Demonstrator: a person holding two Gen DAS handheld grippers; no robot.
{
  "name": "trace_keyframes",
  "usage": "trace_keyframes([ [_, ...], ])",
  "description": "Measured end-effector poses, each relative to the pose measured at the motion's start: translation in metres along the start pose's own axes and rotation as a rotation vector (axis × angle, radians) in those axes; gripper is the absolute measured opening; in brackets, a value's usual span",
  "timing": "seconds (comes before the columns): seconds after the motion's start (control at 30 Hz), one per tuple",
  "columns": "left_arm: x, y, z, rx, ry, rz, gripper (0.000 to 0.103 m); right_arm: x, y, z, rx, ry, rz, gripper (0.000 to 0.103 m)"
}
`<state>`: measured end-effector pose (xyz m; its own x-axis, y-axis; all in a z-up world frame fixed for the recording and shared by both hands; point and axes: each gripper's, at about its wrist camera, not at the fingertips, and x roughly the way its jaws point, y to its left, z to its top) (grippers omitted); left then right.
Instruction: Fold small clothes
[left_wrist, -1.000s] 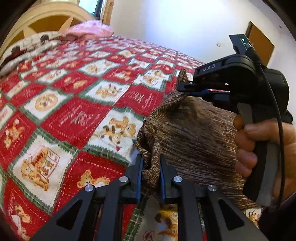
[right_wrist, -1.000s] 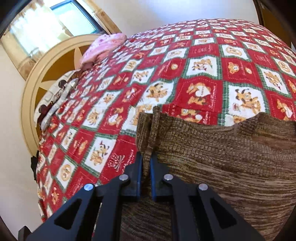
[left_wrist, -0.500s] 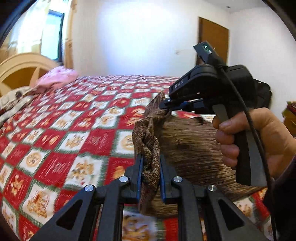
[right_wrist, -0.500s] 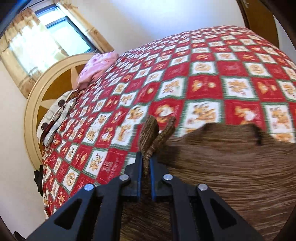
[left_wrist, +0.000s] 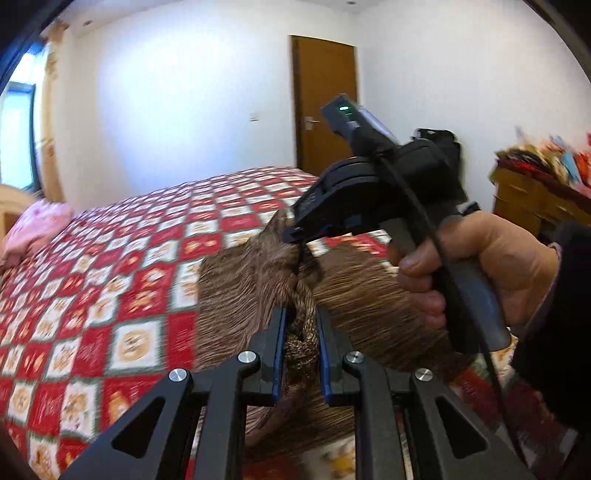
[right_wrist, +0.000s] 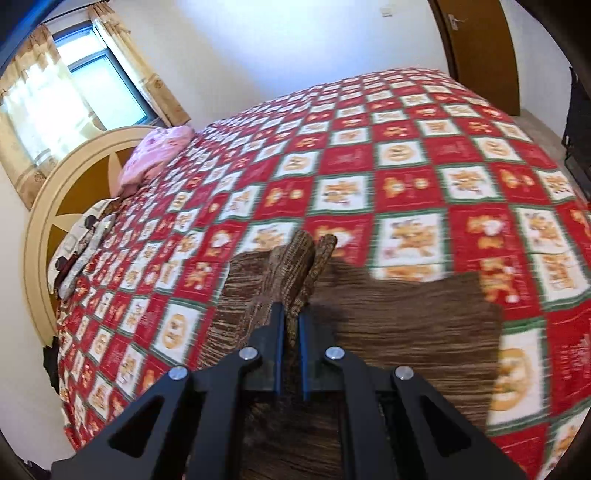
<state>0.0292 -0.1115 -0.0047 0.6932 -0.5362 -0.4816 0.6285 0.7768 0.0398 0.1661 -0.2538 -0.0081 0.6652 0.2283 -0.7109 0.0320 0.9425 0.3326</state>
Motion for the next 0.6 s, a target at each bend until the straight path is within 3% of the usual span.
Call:
trace_keyframes([
  [0.2,0.016,-0.046,0.012,0.082,-0.023,-0.083,0.016,-0.013,-0.038,-0.002,0.009,0.013,-0.016,0.008],
  [0.23,0.020,-0.052,0.012,0.086,-0.022,-0.100,0.016,-0.015,-0.043,-0.003,0.006,0.013,-0.022,0.004],
  [0.4,0.037,-0.060,0.009,0.073,0.020,-0.152,0.016,-0.029,-0.073,-0.001,0.033,-0.007,-0.025,0.004],
  [0.53,0.028,-0.038,0.006,-0.023,0.050,-0.217,0.016,-0.036,-0.072,-0.012,0.041,-0.013,0.060,0.013],
  [0.6,0.019,-0.017,0.008,-0.088,0.053,-0.213,0.016,-0.029,-0.072,-0.018,0.081,0.010,0.111,0.024],
])
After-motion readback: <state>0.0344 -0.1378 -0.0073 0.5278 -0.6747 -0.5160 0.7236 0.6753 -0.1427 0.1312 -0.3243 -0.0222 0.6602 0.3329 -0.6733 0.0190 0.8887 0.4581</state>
